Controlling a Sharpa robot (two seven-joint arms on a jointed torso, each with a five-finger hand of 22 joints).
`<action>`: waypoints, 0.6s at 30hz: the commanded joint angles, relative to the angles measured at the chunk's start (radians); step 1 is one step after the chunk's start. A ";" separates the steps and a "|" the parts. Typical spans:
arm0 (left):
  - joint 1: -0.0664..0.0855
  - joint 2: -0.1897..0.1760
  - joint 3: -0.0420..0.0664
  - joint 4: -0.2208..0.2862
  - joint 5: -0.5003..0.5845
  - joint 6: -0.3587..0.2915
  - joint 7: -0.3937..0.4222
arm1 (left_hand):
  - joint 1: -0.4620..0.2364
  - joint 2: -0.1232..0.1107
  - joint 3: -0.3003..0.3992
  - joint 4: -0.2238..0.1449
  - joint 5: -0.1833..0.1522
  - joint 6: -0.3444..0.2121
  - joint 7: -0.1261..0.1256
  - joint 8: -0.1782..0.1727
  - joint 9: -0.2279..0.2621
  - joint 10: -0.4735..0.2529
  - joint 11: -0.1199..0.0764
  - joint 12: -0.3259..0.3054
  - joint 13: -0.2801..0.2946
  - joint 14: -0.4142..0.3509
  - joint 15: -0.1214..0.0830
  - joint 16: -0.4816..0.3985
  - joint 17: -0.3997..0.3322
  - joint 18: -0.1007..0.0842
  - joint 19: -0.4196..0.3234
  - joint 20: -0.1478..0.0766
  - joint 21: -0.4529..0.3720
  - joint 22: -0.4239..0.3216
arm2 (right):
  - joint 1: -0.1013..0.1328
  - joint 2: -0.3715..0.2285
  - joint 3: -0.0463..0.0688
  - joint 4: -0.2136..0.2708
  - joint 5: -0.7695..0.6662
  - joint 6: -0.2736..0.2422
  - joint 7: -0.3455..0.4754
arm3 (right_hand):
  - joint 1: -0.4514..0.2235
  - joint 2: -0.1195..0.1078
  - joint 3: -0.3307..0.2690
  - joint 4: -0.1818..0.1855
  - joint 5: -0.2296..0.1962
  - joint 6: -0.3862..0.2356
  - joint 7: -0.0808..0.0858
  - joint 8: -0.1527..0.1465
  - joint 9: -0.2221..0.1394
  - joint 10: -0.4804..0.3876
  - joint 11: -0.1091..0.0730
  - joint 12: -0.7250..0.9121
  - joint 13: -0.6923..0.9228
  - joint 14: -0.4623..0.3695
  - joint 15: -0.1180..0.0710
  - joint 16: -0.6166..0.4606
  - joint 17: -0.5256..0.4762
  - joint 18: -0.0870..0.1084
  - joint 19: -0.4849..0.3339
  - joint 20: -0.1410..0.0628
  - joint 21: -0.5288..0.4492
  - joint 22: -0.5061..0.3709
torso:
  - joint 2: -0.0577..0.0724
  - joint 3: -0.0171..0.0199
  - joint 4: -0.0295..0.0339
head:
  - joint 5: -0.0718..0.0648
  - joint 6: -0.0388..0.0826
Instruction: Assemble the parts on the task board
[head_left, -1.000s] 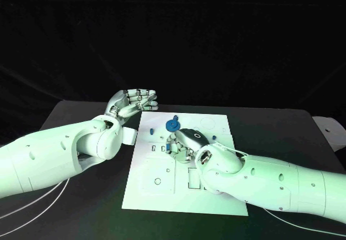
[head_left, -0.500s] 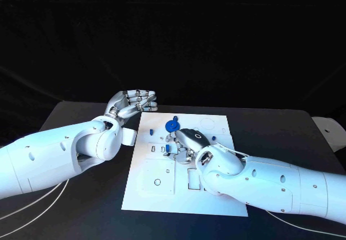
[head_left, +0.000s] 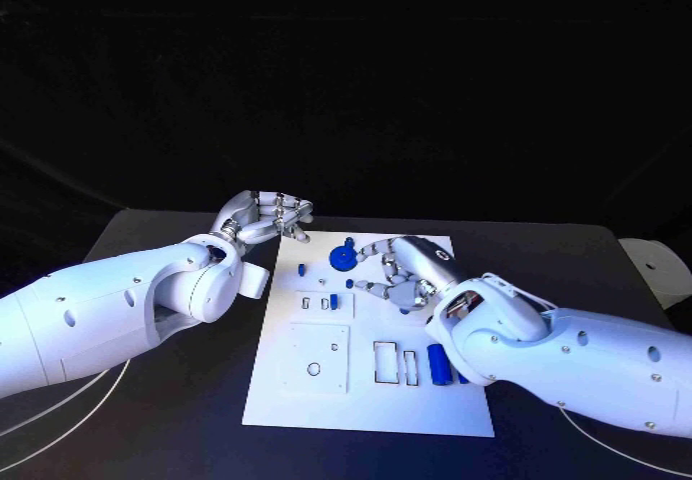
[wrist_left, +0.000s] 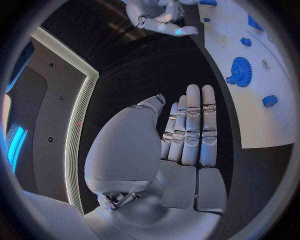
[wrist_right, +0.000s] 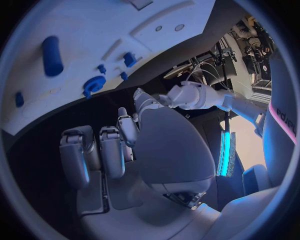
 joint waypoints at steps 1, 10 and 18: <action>0.001 0.007 0.001 -0.015 -0.224 0.176 -0.231 | -0.095 0.014 -0.024 0.014 -0.001 0.012 -0.015 0.010 0.019 0.053 -0.018 0.038 0.037 0.040 -0.018 0.124 0.104 0.012 0.037 -0.024 0.074 0.042 | 0.046 -0.057 0.002 0.018 0.356 -0.015 0.195 | 0.006 0.002 0.010 0.003 0.014 0.008 -0.001 0.007 -0.002 0.000 -0.005 0.002 -0.003 0.083 -0.008 -0.005 0.172 -0.014 0.103 -0.006 0.004 0.263 | -0.013 0.0021 -0.0088 | 0.006 -0.003; 0.015 0.020 0.001 -0.016 -0.551 0.315 -0.493 | -0.222 0.043 -0.050 0.015 0.009 -0.006 -0.051 0.117 0.159 0.001 -0.057 0.402 0.399 0.175 -0.055 0.841 0.869 -0.015 0.081 -0.062 0.507 0.435 | 0.129 -0.184 0.003 0.023 0.592 0.023 0.235 | -0.002 -0.003 0.012 0.007 0.024 0.003 0.000 0.008 -0.005 -0.004 -0.005 -0.002 -0.007 0.083 -0.008 -0.004 0.174 -0.014 0.103 -0.007 0.004 0.263 | -0.032 0.0111 -0.0108 | 0.025 -0.016; 0.051 0.058 0.001 -0.020 -0.714 0.423 -0.698 | -0.258 0.058 -0.046 0.016 0.008 -0.056 -0.063 0.221 0.276 -0.061 -0.066 0.710 0.692 0.220 -0.066 0.955 1.027 -0.073 0.236 -0.077 0.769 0.827 | 0.146 -0.219 0.002 0.009 0.649 0.045 0.230 | -0.005 -0.005 0.013 0.007 0.028 0.001 0.000 0.009 -0.006 -0.005 -0.004 -0.003 -0.008 0.083 -0.008 -0.004 0.173 -0.014 0.103 -0.007 0.004 0.263 | -0.040 0.0205 -0.0082 | 0.029 -0.026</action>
